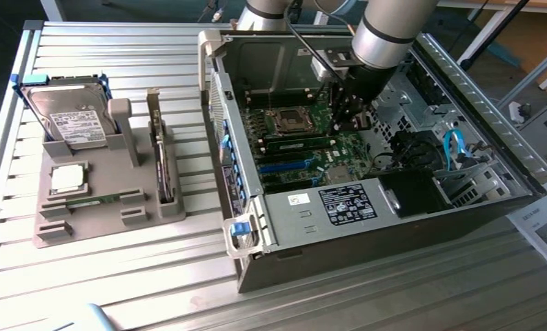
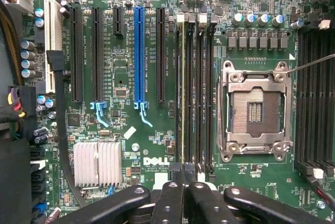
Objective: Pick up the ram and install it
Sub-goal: 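Press down the ram until it locks into place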
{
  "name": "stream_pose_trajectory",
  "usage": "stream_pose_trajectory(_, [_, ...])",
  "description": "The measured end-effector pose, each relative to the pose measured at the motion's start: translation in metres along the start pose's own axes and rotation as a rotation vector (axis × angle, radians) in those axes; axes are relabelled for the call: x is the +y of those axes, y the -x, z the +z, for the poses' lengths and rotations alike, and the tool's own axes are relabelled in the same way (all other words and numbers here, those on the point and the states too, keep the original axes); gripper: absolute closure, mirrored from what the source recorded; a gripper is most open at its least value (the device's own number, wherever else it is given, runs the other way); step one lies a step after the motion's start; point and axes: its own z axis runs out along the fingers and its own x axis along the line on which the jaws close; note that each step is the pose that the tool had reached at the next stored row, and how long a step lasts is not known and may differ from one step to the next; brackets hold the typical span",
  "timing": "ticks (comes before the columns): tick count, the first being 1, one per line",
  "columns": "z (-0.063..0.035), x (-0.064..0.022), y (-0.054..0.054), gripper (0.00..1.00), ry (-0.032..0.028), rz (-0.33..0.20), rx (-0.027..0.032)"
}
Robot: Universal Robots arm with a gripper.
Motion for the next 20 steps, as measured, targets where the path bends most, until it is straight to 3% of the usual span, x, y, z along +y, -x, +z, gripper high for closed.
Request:
stream_pose_trajectory(11, [0.0028, 0.0001, 0.004, 0.9, -0.0001, 0.0, -0.0003])
stream_pose_trajectory(20, [0.0121, 0.0002, 0.006, 0.9, 0.0, 0.0, 0.0006])
